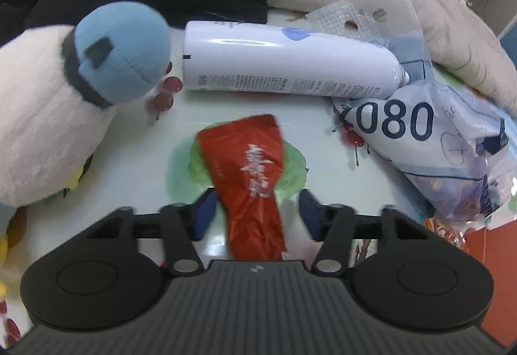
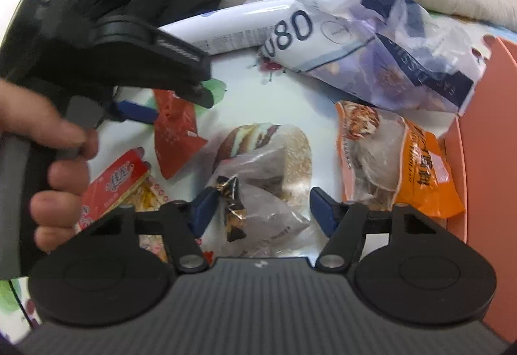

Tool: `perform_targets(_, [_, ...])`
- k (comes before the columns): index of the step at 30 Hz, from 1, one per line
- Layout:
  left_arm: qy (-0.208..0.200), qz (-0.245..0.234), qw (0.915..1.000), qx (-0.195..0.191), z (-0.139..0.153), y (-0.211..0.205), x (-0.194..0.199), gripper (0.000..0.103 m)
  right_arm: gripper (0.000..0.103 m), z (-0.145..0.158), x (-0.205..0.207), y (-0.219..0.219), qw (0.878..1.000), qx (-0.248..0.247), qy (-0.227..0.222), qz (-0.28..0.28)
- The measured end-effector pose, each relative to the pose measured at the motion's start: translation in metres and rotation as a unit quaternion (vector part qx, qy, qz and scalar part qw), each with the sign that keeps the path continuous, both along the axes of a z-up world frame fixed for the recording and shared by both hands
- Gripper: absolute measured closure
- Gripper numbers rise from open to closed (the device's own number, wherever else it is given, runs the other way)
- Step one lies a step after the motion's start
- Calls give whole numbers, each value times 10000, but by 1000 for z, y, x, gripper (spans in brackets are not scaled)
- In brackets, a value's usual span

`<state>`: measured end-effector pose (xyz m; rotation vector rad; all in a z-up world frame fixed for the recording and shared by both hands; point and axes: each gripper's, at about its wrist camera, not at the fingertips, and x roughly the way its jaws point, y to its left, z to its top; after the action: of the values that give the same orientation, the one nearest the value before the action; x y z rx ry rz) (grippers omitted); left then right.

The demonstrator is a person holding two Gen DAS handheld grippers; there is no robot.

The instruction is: Organize snacks

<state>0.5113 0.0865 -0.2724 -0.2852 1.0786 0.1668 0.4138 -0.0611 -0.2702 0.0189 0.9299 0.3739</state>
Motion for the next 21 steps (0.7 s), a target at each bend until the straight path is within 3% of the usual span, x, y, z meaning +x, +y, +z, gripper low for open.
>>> perform_targets(2, [-21, -109, 9999, 83, 0, -3, 0, 61, 57, 2, 0, 2, 10000, 0, -35, 79])
perform_targets(6, [-59, -238, 9996, 167, 3, -8, -6, 64, 65, 6, -3, 6, 9998, -129, -74, 108])
perform_targets(13, [-219, -338, 9992, 79, 26, -12, -34, 67, 68, 12, -19, -2, 9997, -219, -96, 72])
perform_targets(21, [-384, -452, 9982, -65, 63, -8, -94, 71, 68, 30, -56, -16, 9995, -233, -221, -47])
